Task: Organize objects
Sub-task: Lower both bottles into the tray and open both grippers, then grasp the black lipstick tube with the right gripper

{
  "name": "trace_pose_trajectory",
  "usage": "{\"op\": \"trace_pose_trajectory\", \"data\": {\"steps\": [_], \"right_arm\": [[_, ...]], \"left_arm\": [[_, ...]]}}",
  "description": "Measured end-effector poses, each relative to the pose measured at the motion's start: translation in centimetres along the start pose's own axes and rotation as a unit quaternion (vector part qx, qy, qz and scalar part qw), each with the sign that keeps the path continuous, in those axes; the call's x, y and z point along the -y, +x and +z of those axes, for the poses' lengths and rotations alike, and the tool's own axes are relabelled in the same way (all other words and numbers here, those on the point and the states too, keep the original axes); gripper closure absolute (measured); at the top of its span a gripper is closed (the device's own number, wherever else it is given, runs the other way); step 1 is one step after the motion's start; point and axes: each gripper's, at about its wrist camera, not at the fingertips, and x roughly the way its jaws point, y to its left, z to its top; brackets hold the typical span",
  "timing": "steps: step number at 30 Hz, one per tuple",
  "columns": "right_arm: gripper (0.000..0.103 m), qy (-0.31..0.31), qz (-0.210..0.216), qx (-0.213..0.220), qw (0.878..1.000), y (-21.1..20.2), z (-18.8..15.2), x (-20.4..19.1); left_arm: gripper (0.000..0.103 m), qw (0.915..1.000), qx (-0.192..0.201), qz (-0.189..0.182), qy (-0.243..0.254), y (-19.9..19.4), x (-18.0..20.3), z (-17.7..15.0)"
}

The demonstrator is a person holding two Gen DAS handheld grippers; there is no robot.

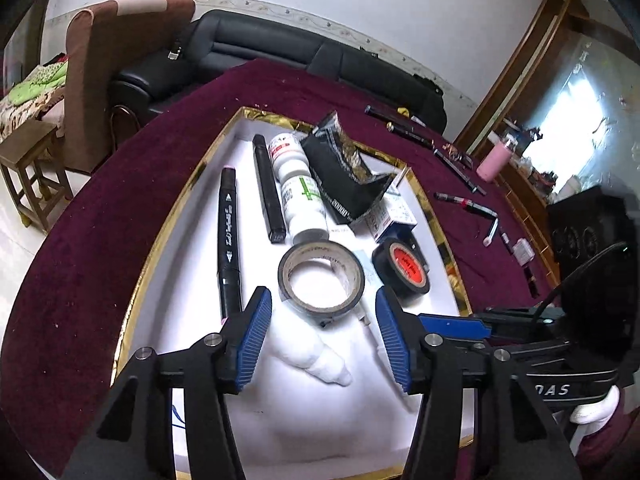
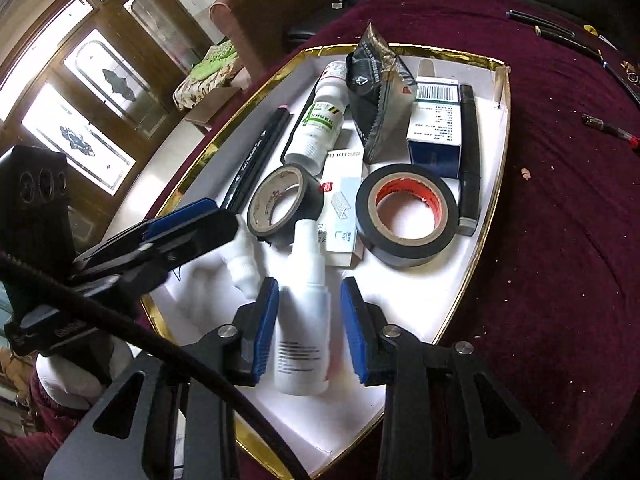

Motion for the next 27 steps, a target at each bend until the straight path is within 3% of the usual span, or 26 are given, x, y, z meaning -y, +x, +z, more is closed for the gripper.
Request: {"op": "trace_pose_trajectory", "data": {"steps": [4,6,10,12,20,27], "right_arm": [[0.071,0.008,0.007,0.015,1.000,-1.2,-0.3,0.2],[0.071,0.016,0.013,0.030,0.999,-2.2,-0.5,0.7],[0.071,0.042,0.015,0.069,0.997,-4.8,-1.0,2.8],[0.065,0.065,0.008,0.089,0.994,-6.2,-1.3,4.4],[0.063,0.144,-0.013,0.130,0.981,-10.3,-3.4,10.4],[0.063,0.196,-0.050,0.170,0.964,-15.7,-7.7,16.5]], "left_arm": [[0.046,0.9993,0.026,-0.026,-0.005,-1.1,0.3,0.3],[0.042,0.9975,0.041,-0.057,-0.001,-1.8,1.0,0.6],[0.022,0.9896,0.062,-0.128,0.024,-2.8,3.8,1.1],[0.019,0.9854,0.062,-0.152,0.046,-2.7,5.8,1.3],[0.019,0.9786,0.006,-0.184,0.091,0.5,12.2,1.0],[0.019,0.9721,-0.037,-0.189,0.134,2.0,17.5,0.0]]}}
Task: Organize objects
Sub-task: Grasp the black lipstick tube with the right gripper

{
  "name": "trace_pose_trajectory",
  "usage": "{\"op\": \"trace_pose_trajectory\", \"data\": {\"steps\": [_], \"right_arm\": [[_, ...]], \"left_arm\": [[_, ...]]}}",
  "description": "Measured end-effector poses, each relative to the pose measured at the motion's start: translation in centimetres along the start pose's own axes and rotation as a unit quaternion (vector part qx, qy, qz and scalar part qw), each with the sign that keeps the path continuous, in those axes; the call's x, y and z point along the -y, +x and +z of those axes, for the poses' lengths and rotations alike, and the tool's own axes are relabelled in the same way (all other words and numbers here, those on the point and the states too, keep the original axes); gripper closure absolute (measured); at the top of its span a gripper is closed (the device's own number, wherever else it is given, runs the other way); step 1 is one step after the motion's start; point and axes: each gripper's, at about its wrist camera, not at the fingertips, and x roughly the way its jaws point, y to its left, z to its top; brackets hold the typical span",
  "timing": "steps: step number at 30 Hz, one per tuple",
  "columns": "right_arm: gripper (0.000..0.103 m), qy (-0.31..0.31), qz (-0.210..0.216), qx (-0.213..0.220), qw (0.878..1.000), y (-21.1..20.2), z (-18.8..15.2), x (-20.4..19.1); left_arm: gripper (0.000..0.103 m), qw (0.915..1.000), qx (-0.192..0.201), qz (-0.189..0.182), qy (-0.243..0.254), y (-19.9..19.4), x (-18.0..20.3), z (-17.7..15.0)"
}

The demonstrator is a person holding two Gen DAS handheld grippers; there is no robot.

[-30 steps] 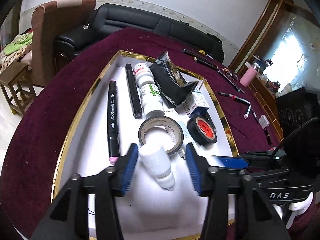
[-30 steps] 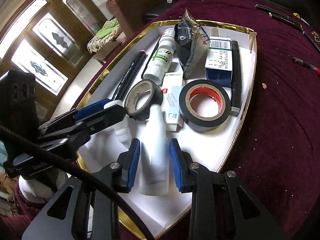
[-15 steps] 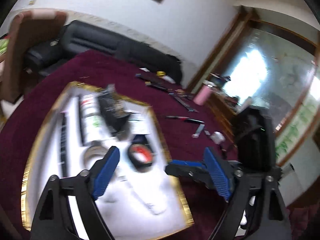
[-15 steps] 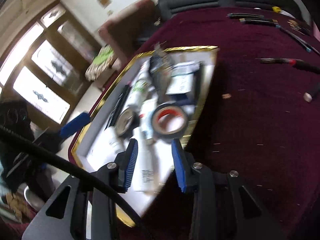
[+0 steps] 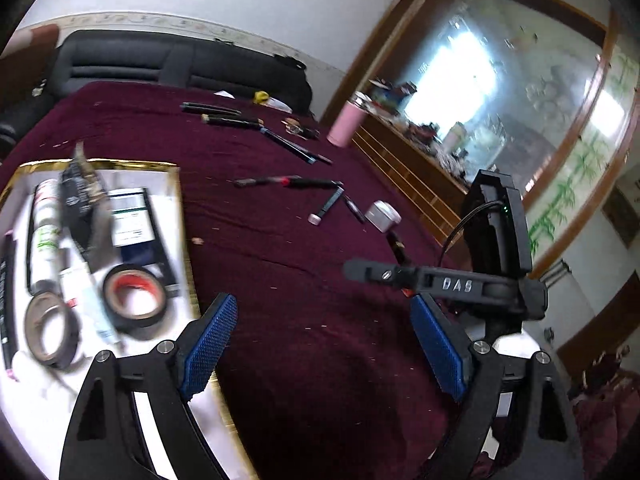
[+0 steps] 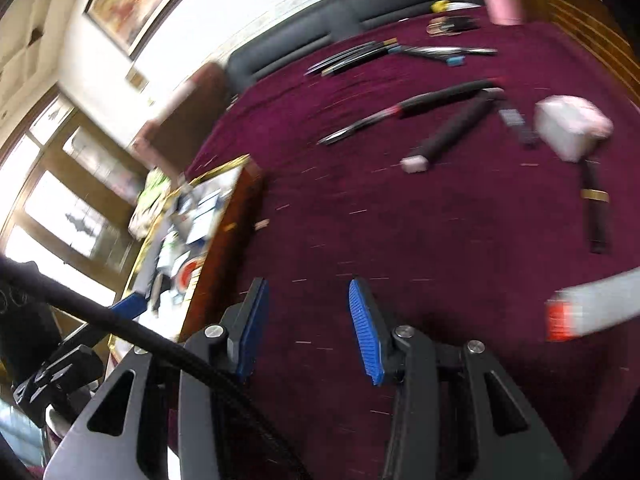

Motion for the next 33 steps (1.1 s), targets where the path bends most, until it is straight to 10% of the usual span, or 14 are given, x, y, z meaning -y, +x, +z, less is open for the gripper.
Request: {"op": "trace_pose_trajectory", "data": {"steps": [12,27,33], "right_arm": [[0.063,0.080,-0.144,0.055,0.985,-8.5,1.4,11.7],[0.064,0.016,-0.246,-0.030,0.969,-0.1,5.6,12.8],[0.088,0.010,-0.246,-0.034,0.969,-0.3,5.6,13.0]], "left_arm": [[0.019,0.9924,-0.119,-0.016,0.029,8.1,4.3,-2.4],[0.009,0.9897,-0.138,-0.010,0.034,11.1,4.7,-4.1],[0.009,0.9863,-0.150,0.011,0.067,11.5,5.9,-4.1]]}}
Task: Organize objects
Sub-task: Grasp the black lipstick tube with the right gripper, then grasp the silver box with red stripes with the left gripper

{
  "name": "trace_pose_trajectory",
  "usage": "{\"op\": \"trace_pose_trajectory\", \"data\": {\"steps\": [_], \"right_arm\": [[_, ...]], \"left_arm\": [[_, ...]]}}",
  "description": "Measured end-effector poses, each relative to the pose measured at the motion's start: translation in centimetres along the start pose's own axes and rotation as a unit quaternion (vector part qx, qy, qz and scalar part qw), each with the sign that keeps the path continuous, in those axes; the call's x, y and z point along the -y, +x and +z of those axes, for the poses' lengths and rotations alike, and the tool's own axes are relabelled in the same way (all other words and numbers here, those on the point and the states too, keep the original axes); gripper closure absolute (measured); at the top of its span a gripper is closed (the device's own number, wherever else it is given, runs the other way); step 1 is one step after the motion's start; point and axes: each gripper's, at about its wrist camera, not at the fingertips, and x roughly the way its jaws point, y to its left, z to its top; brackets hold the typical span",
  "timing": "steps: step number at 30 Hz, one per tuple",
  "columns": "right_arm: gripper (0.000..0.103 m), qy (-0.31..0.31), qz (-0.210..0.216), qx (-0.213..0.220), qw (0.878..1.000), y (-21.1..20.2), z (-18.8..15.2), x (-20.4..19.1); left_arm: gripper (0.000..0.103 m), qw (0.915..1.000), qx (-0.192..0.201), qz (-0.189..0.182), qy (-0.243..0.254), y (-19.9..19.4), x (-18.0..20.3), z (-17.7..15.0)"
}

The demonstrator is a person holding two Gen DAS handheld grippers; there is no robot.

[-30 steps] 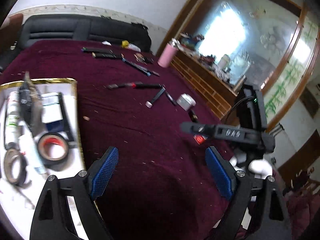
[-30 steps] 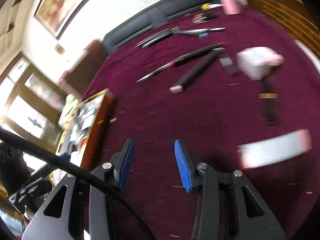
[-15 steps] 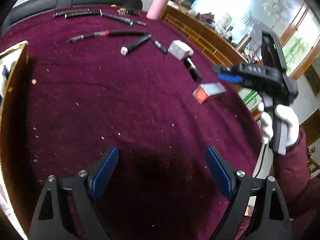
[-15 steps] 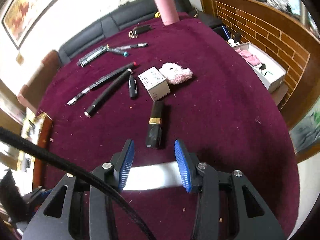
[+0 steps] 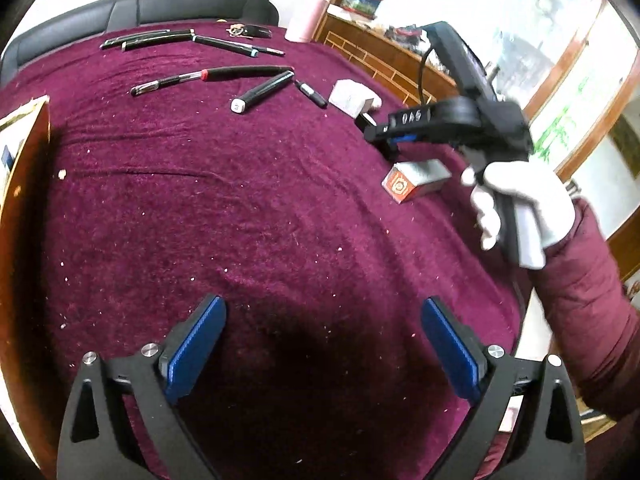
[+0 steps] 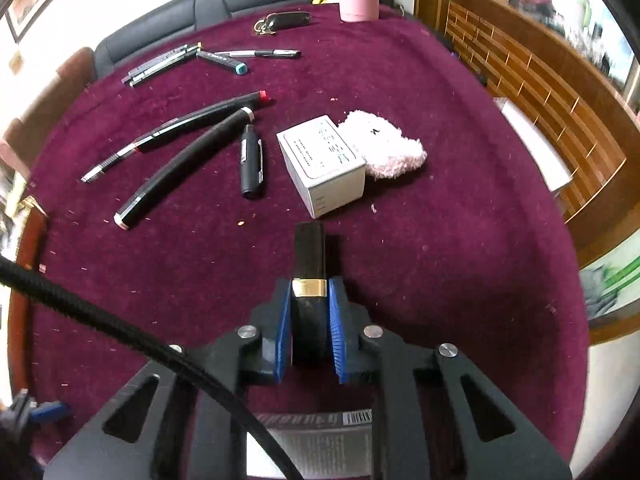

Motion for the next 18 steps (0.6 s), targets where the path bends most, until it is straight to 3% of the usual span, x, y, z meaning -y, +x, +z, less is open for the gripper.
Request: {"op": "trace_pose_trajectory", "data": {"steps": [3,8,13,18], "right_arm": [[0.088,0.018,0.013,0.012,1.000,-1.4,-0.5,1.5],[0.087,0.060,0.056,0.041,0.996,-5.3,-1.7,4.9],[0.087,0.095,0.087,0.053,0.990,-7.9,-3.7,7.9],[0.087,0.119,0.113,0.058,0.985,-8.5,-5.6,9.4]], "left_arm": [[0.013,0.9993,0.000,-0.037,-0.007,-0.2,0.2,0.7],[0.013,0.9968,0.025,-0.019,0.073,-0.6,3.3,3.2],[0.013,0.9745,0.039,-0.006,0.221,2.0,8.3,6.1],[0.013,0.9585,0.020,0.003,0.284,7.2,11.2,9.4]]}}
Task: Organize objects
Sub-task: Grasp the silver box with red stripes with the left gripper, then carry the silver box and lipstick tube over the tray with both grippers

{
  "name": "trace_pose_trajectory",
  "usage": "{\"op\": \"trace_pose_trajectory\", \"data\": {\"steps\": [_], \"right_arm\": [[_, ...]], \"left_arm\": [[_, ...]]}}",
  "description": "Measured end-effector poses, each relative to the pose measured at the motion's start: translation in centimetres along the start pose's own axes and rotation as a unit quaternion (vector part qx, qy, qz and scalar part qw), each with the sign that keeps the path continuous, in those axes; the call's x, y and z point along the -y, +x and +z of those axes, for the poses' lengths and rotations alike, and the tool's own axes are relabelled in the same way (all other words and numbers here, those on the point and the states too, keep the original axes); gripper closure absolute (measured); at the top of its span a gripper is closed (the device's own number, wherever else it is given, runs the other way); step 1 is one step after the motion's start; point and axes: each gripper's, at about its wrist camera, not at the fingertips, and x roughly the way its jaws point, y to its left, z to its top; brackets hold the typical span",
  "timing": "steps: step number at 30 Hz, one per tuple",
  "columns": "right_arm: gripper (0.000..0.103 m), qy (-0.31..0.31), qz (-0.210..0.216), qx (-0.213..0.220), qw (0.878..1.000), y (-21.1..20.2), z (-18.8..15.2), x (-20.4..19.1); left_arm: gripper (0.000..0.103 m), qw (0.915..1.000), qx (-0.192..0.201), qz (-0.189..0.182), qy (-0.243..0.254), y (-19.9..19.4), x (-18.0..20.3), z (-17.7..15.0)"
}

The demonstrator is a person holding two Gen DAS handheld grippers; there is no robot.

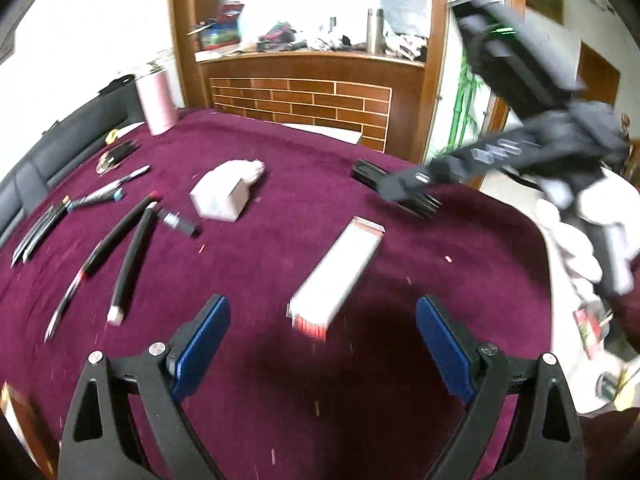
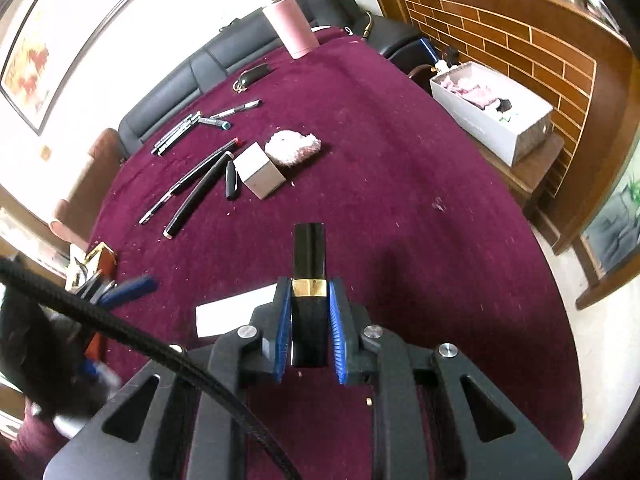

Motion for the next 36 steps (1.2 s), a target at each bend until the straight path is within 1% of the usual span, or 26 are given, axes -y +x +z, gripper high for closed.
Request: {"op": "trace_pose_trajectory", "data": {"steps": [3,5,8,9,10,11,12,13,14,15,19,23,25,29,32,34,36], "right_arm": [[0.087,0.015,0.015,0.003,1.000,-0.5,-0.3,0.8],[0.087,0.019,0.020,0.005,1.000,-0.5,-0.4,1.3],[0.087,0.023,0.026,0.007,0.999,-0.6,-0.4,1.8],[0.087,0.024,0.027,0.007,0.999,-0.5,-0.5,1.9],[0.087,0.025,0.029,0.007,0.999,-0.5,-0.5,2.0],[0.087,0.027,0.030,0.007,0.999,-0.5,-0.5,2.1],[0.087,0.027,0.031,0.007,0.999,-0.4,-0.6,2.1],[0.087,0.027,0.031,0.007,0.999,-0.4,-0.7,2.0],[0.087,0.026,0.032,0.007,0.999,-0.3,-0.8,1.9],[0.087,0.023,0.035,0.005,0.999,-0.3,-1.0,1.7],[0.087,0.010,0.048,0.000,0.999,-0.1,-1.5,0.1],[0.087,-0.017,0.062,-0.008,0.998,0.3,-2.0,-2.7],[0.087,-0.036,0.074,-0.014,0.997,0.6,-2.4,-4.7],[0.087,-0.075,0.107,-0.028,0.991,1.4,-3.0,-9.5],[0.087,-0.104,0.139,-0.048,0.984,2.8,-3.7,-13.7],[0.087,-0.128,0.159,-0.064,0.977,3.9,-4.4,-17.1],[0.087,-0.149,0.173,-0.076,0.971,4.8,-5.1,-19.9]], "left_arm": [[0.013,0.9996,-0.018,0.000,0.022,2.8,0.5,1.2],[0.013,0.9991,-0.032,-0.005,0.028,4.3,0.8,1.5],[0.013,0.9977,-0.053,0.004,0.043,6.0,1.7,1.7],[0.020,0.9967,-0.065,0.008,0.050,6.6,2.0,1.6],[0.043,0.9957,-0.077,0.008,0.052,7.1,2.3,1.6],[0.055,0.9962,-0.076,-0.020,0.036,7.0,2.1,1.7],[0.076,0.9962,-0.080,-0.025,0.021,6.9,1.9,1.7],[0.081,0.9962,-0.083,-0.023,0.014,6.8,1.7,1.7],[0.081,0.9962,-0.082,-0.030,0.001,6.5,1.4,1.7],[0.081,0.9967,-0.073,-0.033,-0.017,5.9,1.0,1.5],[0.081,0.9954,-0.048,-0.031,-0.077,3.5,-0.6,0.3],[0.081,0.9895,-0.015,-0.024,-0.141,-0.4,-2.4,-1.6],[0.081,0.9843,0.005,-0.020,-0.175,-2.8,-3.3,-2.9],[0.081,0.9700,0.041,-0.002,-0.240,-7.7,-5.5,-5.9],[0.080,0.9584,0.059,0.035,-0.277,-11.4,-7.3,-8.9],[0.080,0.9484,0.068,0.066,-0.303,-14.3,-8.7,-11.4],[0.080,0.9348,0.080,0.099,-0.332,-17.2,-10.4,-14.4]]}}
